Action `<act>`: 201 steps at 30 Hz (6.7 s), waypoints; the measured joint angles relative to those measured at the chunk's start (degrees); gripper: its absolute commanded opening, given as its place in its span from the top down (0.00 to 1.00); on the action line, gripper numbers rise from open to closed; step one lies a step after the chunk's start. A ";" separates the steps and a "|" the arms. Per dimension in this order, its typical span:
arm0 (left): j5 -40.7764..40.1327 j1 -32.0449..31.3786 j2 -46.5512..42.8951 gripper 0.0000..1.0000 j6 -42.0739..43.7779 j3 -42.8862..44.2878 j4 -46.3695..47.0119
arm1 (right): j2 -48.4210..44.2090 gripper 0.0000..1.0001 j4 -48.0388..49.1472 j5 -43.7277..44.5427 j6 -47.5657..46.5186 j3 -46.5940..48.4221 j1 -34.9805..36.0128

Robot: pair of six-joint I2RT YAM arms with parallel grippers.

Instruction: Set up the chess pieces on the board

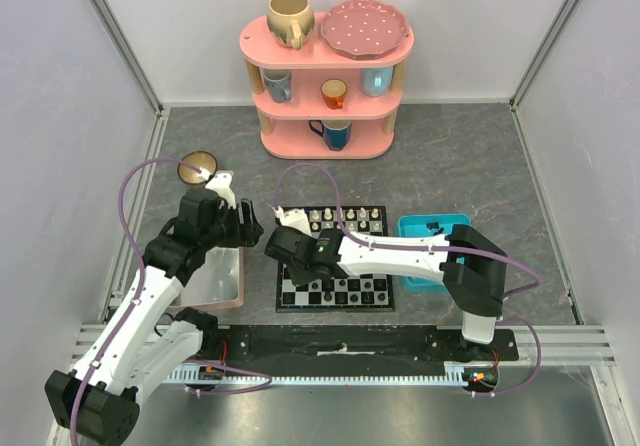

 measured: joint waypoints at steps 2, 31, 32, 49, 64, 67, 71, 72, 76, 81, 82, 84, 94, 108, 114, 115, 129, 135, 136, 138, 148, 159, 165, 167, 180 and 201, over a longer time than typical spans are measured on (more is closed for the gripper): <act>-0.04 0.00 0.00 0.26 0.00 -0.02 0.00 | 0.42 0.94 0.07 0.00 0.46 0.00 0.04; -0.07 0.00 0.00 0.26 0.00 -0.02 0.02 | 3.78 0.93 0.15 -0.17 2.47 0.00 0.74; -0.07 0.00 0.00 0.26 0.00 -0.02 0.00 | 3.85 0.93 0.15 -0.17 2.47 0.00 0.74; -0.04 0.00 0.00 0.26 0.00 0.00 0.02 | 4.98 0.77 -0.42 -0.42 2.56 0.00 0.74; -0.07 0.00 0.00 0.26 0.00 0.00 0.02 | 5.01 0.68 -0.48 -0.79 2.64 1.09 0.74; -0.07 0.00 0.00 0.26 0.00 -0.02 0.02 | 4.96 0.67 -0.42 -0.57 2.67 1.29 0.63; -0.07 0.00 -0.02 0.26 0.00 -0.02 0.02 | 3.19 0.66 -0.72 0.02 2.69 1.11 -0.15; -0.07 0.00 -0.02 0.26 0.00 -0.02 0.02 | 1.49 0.66 -0.39 0.48 2.71 0.35 -0.70; -0.07 0.00 -0.02 0.26 0.02 0.00 0.02 | -9.27 0.64 -0.22 2.67 2.93 -5.35 -5.51; -0.07 0.00 0.00 0.26 0.02 0.00 0.02 | -28.35 0.60 -0.09 5.55 2.38 -17.18 -22.51; -0.04 0.00 0.00 0.26 0.02 -0.02 0.02 | -30.91 0.60 -0.02 6.12 2.03 -19.15 -25.97; -0.04 0.00 0.00 0.26 0.00 -0.02 0.02 | -34.42 0.60 -0.31 6.43 1.22 -22.95 -31.82; 0.09 0.00 0.02 0.26 0.02 0.00 0.02 | -34.84 0.59 0.59 2.67 -2.73 -36.02 -51.08; 0.28 0.00 0.26 0.26 0.00 -0.02 0.04 | -29.38 0.57 10.23 -2.82 -5.35 -39.12 -61.57; 0.31 0.00 0.28 0.26 0.00 0.00 0.02 | -27.04 0.58 13.18 -4.28 -6.16 -39.12 -63.06; 0.31 0.00 0.28 0.26 0.02 0.00 0.04 | -26.69 0.59 13.42 -4.35 -6.21 -39.12 -63.10; 0.31 0.00 0.55 0.26 0.02 0.00 0.04 | -23.32 0.75 15.80 -5.18 -7.30 -39.12 -63.56; 0.33 0.00 0.55 0.26 0.02 0.00 0.04 | -23.43 0.82 15.93 -5.35 -7.50 -39.12 -63.56; 0.33 0.00 0.55 0.26 0.02 -0.02 0.04 | -23.63 0.82 15.87 -5.35 -7.52 -39.12 -63.56; 0.33 0.00 0.55 0.26 0.02 -0.02 0.04 | -24.65 0.83 14.93 -5.55 -7.67 -39.12 -63.58; 2.27 0.00 -2.73 0.26 0.04 0.04 0.11 | -41.03 0.84 3.72 -9.22 -9.94 -36.11 -63.67; 16.44 0.00 -3.63 0.27 -0.72 4.55 4.94 | -46.29 0.94 3.69 -31.30 -16.26 -33.00 -62.77; 26.69 -0.02 -2.54 0.27 -1.68 5.33 8.68 | -47.25 0.98 8.63 -40.39 -17.14 -32.98 -53.46; 28.83 -0.04 -2.64 0.27 -2.01 5.33 9.35 | -47.65 0.98 11.17 -42.88 -17.29 -32.98 -49.18; 39.80 -0.46 -7.30 0.28 -6.23 2.47 16.96 | -48.61 1.00 29.99 -51.45 -14.88 -32.98 -30.21; 25.44 -11.69 -12.70 0.40 -12.76 -6.82 38.62 | -43.25 1.00 42.80 -20.35 3.54 -29.97 -14.36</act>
